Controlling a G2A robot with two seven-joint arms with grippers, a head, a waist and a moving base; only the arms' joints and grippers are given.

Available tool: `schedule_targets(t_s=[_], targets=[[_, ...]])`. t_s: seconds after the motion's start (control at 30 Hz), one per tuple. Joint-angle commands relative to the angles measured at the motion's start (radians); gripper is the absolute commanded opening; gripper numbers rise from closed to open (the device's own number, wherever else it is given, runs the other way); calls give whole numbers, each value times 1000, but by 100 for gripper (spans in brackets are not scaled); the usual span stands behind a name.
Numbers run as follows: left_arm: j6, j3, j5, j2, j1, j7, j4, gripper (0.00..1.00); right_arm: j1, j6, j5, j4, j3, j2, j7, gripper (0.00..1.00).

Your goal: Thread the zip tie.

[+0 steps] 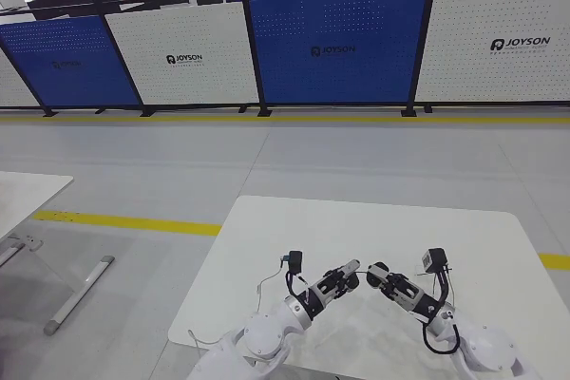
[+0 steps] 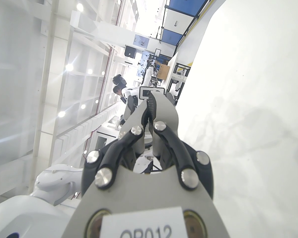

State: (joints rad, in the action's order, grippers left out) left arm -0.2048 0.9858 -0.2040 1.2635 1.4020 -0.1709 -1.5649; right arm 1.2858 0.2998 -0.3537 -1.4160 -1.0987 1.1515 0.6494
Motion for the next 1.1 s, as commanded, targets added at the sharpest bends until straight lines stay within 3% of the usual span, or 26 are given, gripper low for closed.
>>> schedule_targets(t_s=[0.0,0.07,0.53,0.6,0.63,0.67,0.87,1.07], targets=[[-2,-1,1,0,0,-1,3,6,0,0,1,1,-1,1,0,0],[-3,-2,2,1,-1,-1,4,0,0,-1,2,1,-2,1,1,0],[-15,-6,10,3,-5,2,10,0,0,-8,3,7,-7,6,8,0],[-16,-7,14,3,-5,3,11,0,-1,-14,-3,8,-9,7,10,43],[-16,-7,15,3,-4,4,10,0,-1,-16,-5,8,-10,7,11,96],[-15,-7,16,3,-4,6,10,0,-2,-18,-6,8,-11,7,13,100],[9,1,11,3,2,16,-2,0,3,-28,-16,5,-28,6,24,100],[93,42,-10,-10,26,-46,-42,0,35,-12,-41,-9,-84,-4,32,100]])
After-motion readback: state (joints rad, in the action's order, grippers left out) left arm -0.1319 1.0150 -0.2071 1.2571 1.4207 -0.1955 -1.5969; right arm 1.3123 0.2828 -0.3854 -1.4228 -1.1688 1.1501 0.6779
